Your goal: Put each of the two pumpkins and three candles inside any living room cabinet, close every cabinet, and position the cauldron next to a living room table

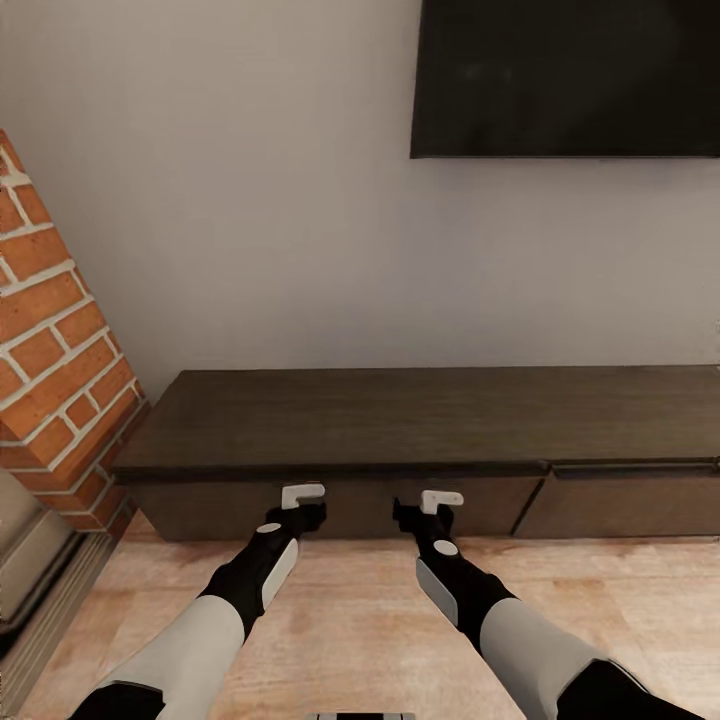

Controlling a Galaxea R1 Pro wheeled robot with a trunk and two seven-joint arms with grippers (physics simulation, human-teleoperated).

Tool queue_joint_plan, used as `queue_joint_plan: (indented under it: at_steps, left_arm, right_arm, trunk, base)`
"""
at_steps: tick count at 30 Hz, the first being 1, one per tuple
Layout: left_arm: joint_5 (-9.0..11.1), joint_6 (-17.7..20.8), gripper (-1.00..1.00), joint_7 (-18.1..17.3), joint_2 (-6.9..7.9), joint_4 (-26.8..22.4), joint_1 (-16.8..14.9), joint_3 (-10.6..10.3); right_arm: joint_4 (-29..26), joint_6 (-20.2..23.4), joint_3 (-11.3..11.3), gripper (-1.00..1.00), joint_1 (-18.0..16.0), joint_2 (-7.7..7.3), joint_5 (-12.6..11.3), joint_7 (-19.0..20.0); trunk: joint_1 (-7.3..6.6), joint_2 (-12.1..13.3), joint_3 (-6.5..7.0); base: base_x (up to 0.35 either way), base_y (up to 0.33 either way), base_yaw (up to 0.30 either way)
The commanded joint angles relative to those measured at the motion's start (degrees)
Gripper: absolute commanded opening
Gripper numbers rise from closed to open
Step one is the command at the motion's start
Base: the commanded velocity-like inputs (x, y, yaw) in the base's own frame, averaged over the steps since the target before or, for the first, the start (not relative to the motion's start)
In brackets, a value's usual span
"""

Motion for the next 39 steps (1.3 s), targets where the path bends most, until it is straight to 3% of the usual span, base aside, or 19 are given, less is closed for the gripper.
queue_joint_plan:
  at_steps: [1, 4, 6, 9, 11, 17, 20, 24, 28, 39]
  left_arm:
    - [0.1, 0.8, 1.00, 0.0, 0.00, 0.0, 0.0, 0.0]
    - [0.2, 4.4, 1.00, 0.0, 0.00, 0.0, 0.0, 0.3]
    - [0.2, 8.5, 1.00, 0.0, 0.04, 0.0, 0.0, 0.5]
    - [0.3, 15.0, 1.00, 0.0, 0.06, -0.2, 0.0, 0.7]
    - [0.5, 21.2, 1.00, -0.1, 0.06, -0.4, -0.1, 0.7]
    - [0.7, 36.7, 1.00, -0.3, 0.22, -0.5, -0.1, 0.7]
    - [0.7, 40.5, 1.00, -0.3, 0.48, -0.6, -0.1, 0.7]
    - [0.8, 43.1, 1.00, -0.3, 2.29, -0.5, -0.1, 1.3]
    - [0.7, 44.8, 1.00, -0.3, 2.71, -0.5, -0.1, 2.4]
    - [0.3, 46.0, 1.00, 0.0, 3.27, 0.3, 0.2, 2.6]
  right_arm:
    - [0.0, 1.5, 0.0, 1.00, 0.0, 0.03, -0.1, 0.0]
    - [-0.1, 5.5, -0.3, 1.00, 0.0, 0.10, -0.7, 0.0]
    - [-0.4, 9.4, -1.8, 1.00, 0.0, 0.22, -2.1, 0.0]
    - [-0.7, 17.6, -5.1, 1.00, 0.0, 0.34, -4.4, -0.1]
    - [-2.4, 25.6, -7.9, 1.00, 0.0, 0.34, -5.6, -0.2]
    - [-11.3, 45.3, -13.7, 1.00, 0.4, 0.34, -6.4, -0.6]
    - [-14.1, 51.4, -15.1, 1.00, 0.8, 0.35, -6.5, -1.6]
    - [-15.3, 55.0, -17.6, 1.00, 1.2, 0.27, -6.7, -2.4]
    - [-15.5, 56.3, -19.3, 1.00, 1.4, 0.23, -6.8, -2.4]
    - [-15.3, 57.3, -19.8, 1.00, 3.4, 0.18, -7.0, -2.4]
  trunk:
    - [0.00, 0.0, 0.00]
    - [0.00, 0.0, 0.00]
    - [0.00, 0.0, 0.00]
    - [0.00, 0.0, 0.00]
    - [0.00, 0.0, 0.00]
    - [0.00, 0.0, 0.00]
    - [-0.03, 0.0, 0.22]
    - [-0.13, 0.1, 1.11]
    - [-0.23, 0.1, 1.99]
    - [-0.52, 0.3, 4.43]
  base:
    - [-0.225, -0.136, 0.000]
    - [-0.237, -0.135, 0.000]
    - [-0.248, -0.121, 0.000]
    - [-0.261, -0.107, 0.000]
    - [-0.297, -0.056, 0.000]
    - [-0.166, -0.014, 0.000]
    - [-0.028, -0.002, 0.000]
    - [-0.007, 0.000, 0.000]
    - [-0.001, 0.000, 0.000]
    - [0.000, 0.000, 0.000]
